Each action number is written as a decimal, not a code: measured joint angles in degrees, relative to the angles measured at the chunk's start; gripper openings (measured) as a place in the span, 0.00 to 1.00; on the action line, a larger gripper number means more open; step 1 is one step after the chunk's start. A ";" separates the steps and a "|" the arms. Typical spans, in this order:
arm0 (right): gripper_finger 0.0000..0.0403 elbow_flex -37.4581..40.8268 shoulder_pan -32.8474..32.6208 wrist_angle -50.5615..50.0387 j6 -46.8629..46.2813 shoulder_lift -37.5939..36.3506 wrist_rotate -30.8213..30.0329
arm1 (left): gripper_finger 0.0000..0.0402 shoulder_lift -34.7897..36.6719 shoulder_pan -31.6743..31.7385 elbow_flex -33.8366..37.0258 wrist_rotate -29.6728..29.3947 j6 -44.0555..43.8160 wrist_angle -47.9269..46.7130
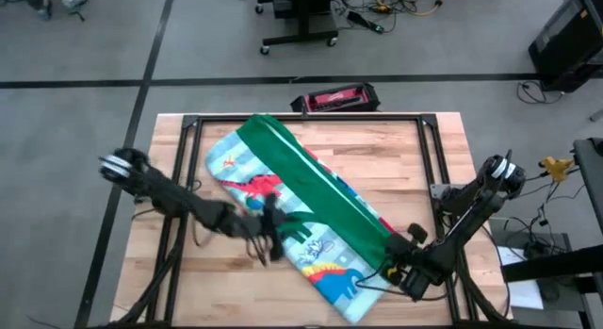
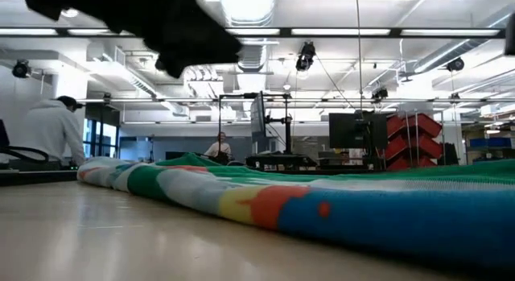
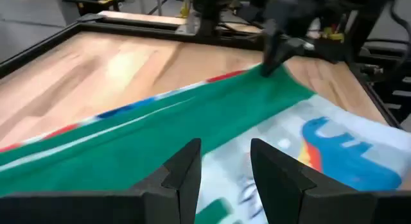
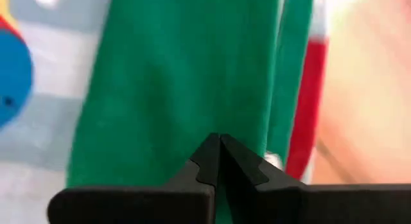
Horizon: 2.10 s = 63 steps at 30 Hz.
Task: Roll towel
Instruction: Fold the green multi-color dinosaur print towel
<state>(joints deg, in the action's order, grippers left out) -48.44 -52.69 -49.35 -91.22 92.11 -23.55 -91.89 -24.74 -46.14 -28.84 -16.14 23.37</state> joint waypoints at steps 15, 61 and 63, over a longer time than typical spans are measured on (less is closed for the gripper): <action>0.00 -1.12 -7.04 -5.25 -2.96 -1.71 -3.71 | 0.30 -25.98 -4.94 -31.81 -0.63 0.36 -11.90; 0.00 0.69 -9.81 -14.57 -19.31 -1.66 -3.43 | 0.30 -41.89 -3.55 -54.35 3.06 -4.23 -23.66; 0.00 2.34 -9.79 -11.26 -19.66 -1.20 -3.08 | 0.30 -41.89 -3.60 -54.35 3.09 -4.26 -23.84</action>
<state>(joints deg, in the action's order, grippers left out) -46.10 -62.48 -60.61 -110.88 90.91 -26.64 -133.78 -28.34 -100.49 -25.75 -20.39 -0.47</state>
